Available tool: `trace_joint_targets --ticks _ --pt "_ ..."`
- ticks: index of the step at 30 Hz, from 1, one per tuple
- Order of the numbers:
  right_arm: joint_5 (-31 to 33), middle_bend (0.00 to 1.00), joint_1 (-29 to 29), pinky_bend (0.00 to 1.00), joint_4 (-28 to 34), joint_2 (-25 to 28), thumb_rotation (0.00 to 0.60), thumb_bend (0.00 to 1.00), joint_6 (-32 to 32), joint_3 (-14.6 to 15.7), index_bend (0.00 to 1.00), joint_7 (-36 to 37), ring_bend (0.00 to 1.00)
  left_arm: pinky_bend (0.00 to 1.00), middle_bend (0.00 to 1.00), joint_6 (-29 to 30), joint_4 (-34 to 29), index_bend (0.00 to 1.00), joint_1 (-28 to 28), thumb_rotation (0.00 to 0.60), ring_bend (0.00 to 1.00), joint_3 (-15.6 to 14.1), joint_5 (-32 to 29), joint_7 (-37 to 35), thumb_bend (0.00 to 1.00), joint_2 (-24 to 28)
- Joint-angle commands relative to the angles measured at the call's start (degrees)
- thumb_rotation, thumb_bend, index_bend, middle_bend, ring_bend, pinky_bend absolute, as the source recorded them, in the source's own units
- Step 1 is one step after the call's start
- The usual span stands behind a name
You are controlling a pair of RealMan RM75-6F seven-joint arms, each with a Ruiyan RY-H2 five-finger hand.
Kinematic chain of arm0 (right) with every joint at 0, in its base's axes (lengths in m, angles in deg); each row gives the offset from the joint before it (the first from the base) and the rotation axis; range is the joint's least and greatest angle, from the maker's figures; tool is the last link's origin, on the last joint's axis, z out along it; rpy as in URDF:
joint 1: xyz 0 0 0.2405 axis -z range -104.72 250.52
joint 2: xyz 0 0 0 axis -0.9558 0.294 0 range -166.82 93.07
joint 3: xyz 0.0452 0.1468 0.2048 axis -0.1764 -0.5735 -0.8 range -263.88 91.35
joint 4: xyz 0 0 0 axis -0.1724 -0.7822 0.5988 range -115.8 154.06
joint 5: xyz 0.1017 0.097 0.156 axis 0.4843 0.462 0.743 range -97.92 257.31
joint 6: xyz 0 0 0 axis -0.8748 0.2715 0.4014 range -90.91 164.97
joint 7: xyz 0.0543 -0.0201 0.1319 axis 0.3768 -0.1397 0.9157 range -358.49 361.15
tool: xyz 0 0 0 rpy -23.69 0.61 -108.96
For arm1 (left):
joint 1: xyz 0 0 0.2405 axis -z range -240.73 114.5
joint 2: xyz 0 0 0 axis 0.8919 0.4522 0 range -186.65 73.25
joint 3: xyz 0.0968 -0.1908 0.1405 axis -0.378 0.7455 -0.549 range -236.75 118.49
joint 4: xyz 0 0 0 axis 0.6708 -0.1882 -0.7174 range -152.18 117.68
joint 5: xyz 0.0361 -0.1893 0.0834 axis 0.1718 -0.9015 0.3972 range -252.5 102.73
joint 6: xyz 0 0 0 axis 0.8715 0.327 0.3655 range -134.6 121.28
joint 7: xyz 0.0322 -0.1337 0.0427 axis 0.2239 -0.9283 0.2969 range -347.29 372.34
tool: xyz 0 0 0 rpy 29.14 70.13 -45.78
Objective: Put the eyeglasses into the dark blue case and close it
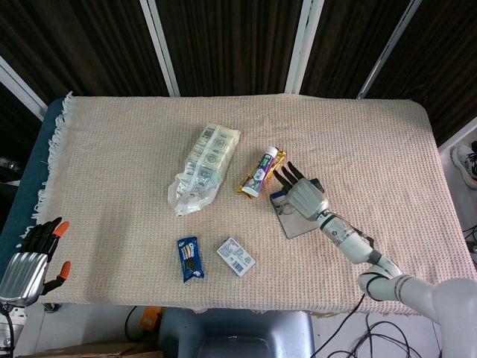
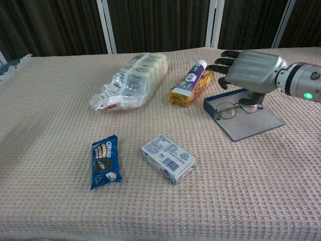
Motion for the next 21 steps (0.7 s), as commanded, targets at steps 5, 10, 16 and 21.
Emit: trace_joint_targets --ticks 5,10,16,21 --pt "0.69 0.03 1.64 0.07 1.15 1.84 0.6 0.26 -2.42 -0.52 0.38 2.59 0.0 0.09 0.0 -0.05 -0.21 0.0 0.02 0.6 0.0 -0.13 0.17 0.6 0.43 -0.16" --pt "3.26 0.02 0.58 0.05 -0.08 0.79 0.6 0.26 1.29 -1.11 0.36 1.4 0.0 0.09 0.0 0.14 -0.07 0.0 0.08 0.6 0.0 0.04 0.23 0.4 0.43 -0.45" --pt "4.98 0.02 -0.74 0.05 -2.61 -1.65 0.6 0.26 3.75 -1.51 0.39 0.26 0.0 0.09 0.0 -0.23 0.14 0.0 0.26 0.6 0.0 0.07 0.04 0.42 0.43 -0.54" --pt "5.99 0.02 -1.52 0.06 -3.96 -3.41 0.6 0.26 4.7 -1.88 0.43 0.1 0.0 0.09 0.0 -0.11 0.12 0.0 0.22 0.6 0.0 0.06 0.06 0.27 0.43 -0.47"
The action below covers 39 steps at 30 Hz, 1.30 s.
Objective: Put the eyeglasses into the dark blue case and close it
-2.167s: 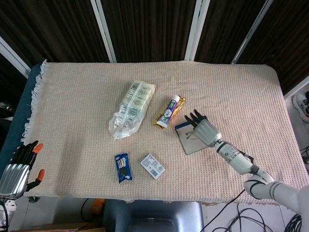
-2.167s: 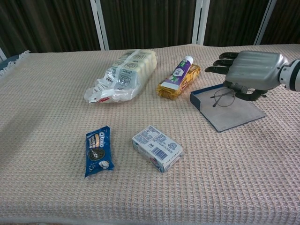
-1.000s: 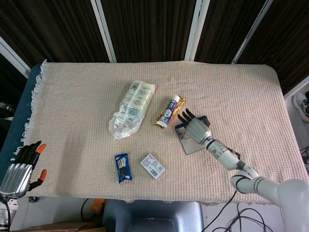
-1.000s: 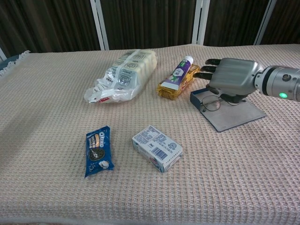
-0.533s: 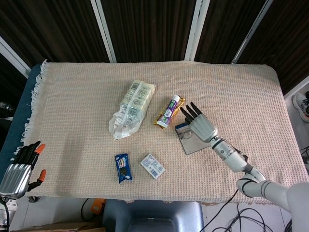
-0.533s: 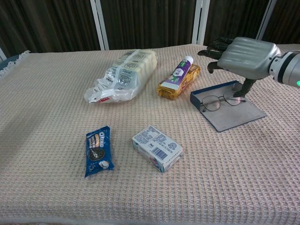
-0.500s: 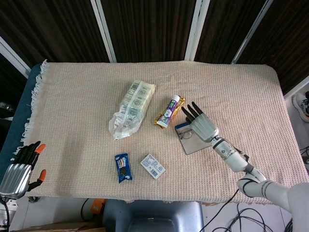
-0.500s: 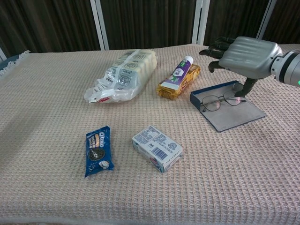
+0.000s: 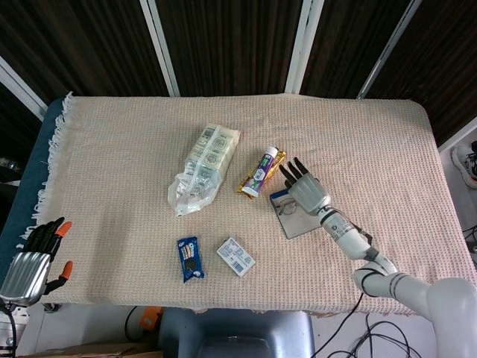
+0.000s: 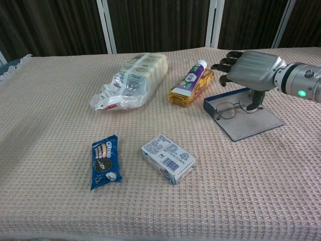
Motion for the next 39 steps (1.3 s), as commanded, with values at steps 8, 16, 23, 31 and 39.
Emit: trace_joint_targets --ticks 8,16,23,31,39 --pt "2.25 0.02 -1.35 0.06 -1.56 -2.26 0.6 0.26 1.81 -0.66 0.51 -1.32 0.0 0.09 0.0 0.15 0.12 0.0 -0.03 0.6 0.0 -0.04 0.13 -0.52 0.43 0.17" --pt "3.52 0.02 -1.93 0.07 -2.43 -3.32 0.6 0.34 2.16 -0.89 0.59 -2.19 0.0 0.09 0.0 0.19 0.16 0.0 -0.06 0.6 0.0 -0.08 0.13 -0.81 0.43 0.34" --pt "4.08 0.02 -2.15 0.07 -2.65 -3.63 0.6 0.48 2.11 -0.73 0.62 -2.84 0.0 0.09 0.0 0.29 0.23 0.0 -0.08 0.6 0.0 -0.09 0.19 -1.04 0.43 0.42" --pt "3.72 0.04 -2.16 0.08 -2.39 -3.51 0.6 0.51 1.25 -0.26 0.66 -2.52 0.0 0.09 0.0 0.35 0.21 0.0 -0.11 0.6 0.0 -0.11 0.2 -0.99 0.43 0.44" --pt "2.36 0.04 -1.24 0.08 -0.83 -1.96 0.6 0.51 -1.51 0.25 0.55 -0.44 0.0 0.09 0.0 0.39 0.06 0.0 -0.14 0.6 0.0 -0.19 0.32 -0.75 0.43 0.44"
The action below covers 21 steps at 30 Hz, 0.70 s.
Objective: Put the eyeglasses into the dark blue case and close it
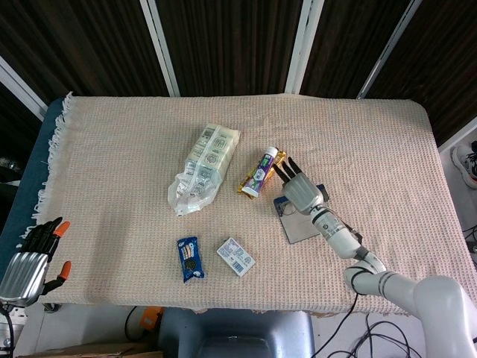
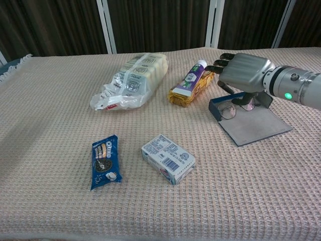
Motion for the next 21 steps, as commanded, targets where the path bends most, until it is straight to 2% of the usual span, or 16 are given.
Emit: trace_joint_targets --ticks 1,4,7,9,17,21 --pt "-1.1 0.04 0.92 0.08 1.91 1.4 0.6 0.51 -2.24 0.19 0.48 2.56 0.0 0.09 0.0 0.15 -0.04 0.0 -0.06 0.6 0.0 0.0 0.06 0.01 0.43 0.02" --pt "-2.82 0.04 2.57 0.06 5.12 3.52 0.6 0.43 -5.55 0.84 0.37 5.98 0.0 0.09 0.0 0.14 -0.02 0.0 -0.04 0.6 0.0 0.01 0.08 -0.02 0.43 0.01" --pt "-4.68 0.03 4.06 0.06 7.84 5.86 0.6 0.31 -7.95 2.04 0.34 8.04 0.0 0.09 0.0 -0.08 -0.08 0.0 0.05 0.6 0.0 -0.07 0.15 0.22 0.43 -0.05" --pt "-5.42 0.03 4.75 0.06 9.1 7.03 0.6 0.28 -8.77 2.65 0.34 8.65 0.0 0.09 0.0 -0.16 -0.18 0.0 0.07 0.6 0.0 -0.15 0.22 0.47 0.43 -0.1" --pt "-8.2 0.03 7.18 0.06 14.81 11.34 0.6 0.26 -11.31 4.83 0.35 10.79 0.0 0.09 0.0 -0.08 -0.53 0.0 0.02 0.6 0.0 -0.26 0.4 1.41 0.43 -0.32" --pt "-10.67 0.03 9.31 0.06 17.86 13.87 0.6 0.26 -13.63 7.04 0.39 12.71 0.0 0.09 0.0 0.09 -0.47 0.0 -0.04 0.6 0.0 -0.18 0.34 1.09 0.43 -0.24"
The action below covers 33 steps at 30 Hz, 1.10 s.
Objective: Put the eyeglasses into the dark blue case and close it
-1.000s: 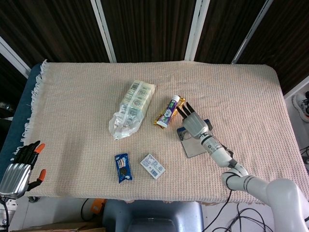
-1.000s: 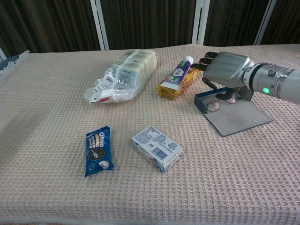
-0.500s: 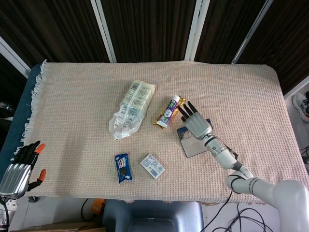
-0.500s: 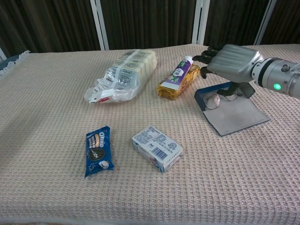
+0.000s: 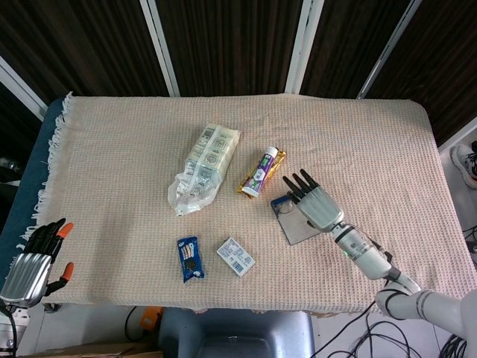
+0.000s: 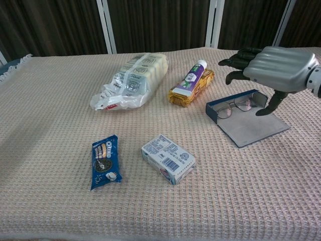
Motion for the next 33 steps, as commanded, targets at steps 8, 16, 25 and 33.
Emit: trace_joint_targets --ticks 8,16,25,33 --pt "-5.86 0.03 5.24 0.06 -0.75 1.83 0.6 0.26 -3.83 5.8 0.5 4.11 0.0 0.09 0.0 0.04 0.02 0.0 -0.01 0.6 0.0 -0.08 0.16 -0.21 0.43 0.09" --pt "-6.89 0.03 6.27 0.07 -9.26 -3.35 0.6 0.26 -4.58 5.36 0.54 10.91 0.0 0.09 0.0 -0.06 0.01 0.0 0.02 0.6 0.0 -0.05 0.05 0.53 0.43 0.01" --pt "-6.72 0.04 6.12 0.07 -16.89 -8.15 0.6 0.26 -3.48 4.26 0.56 15.38 0.0 0.09 0.0 -0.3 -0.13 0.0 0.12 0.6 0.0 0.02 -0.15 0.99 0.43 -0.02" --pt "-7.5 0.04 5.65 0.07 -19.45 -10.11 0.6 0.26 -2.98 4.13 0.56 15.58 0.0 0.1 0.0 0.27 -0.37 0.0 -0.2 0.6 0.0 0.41 -0.81 2.86 0.42 -0.4"
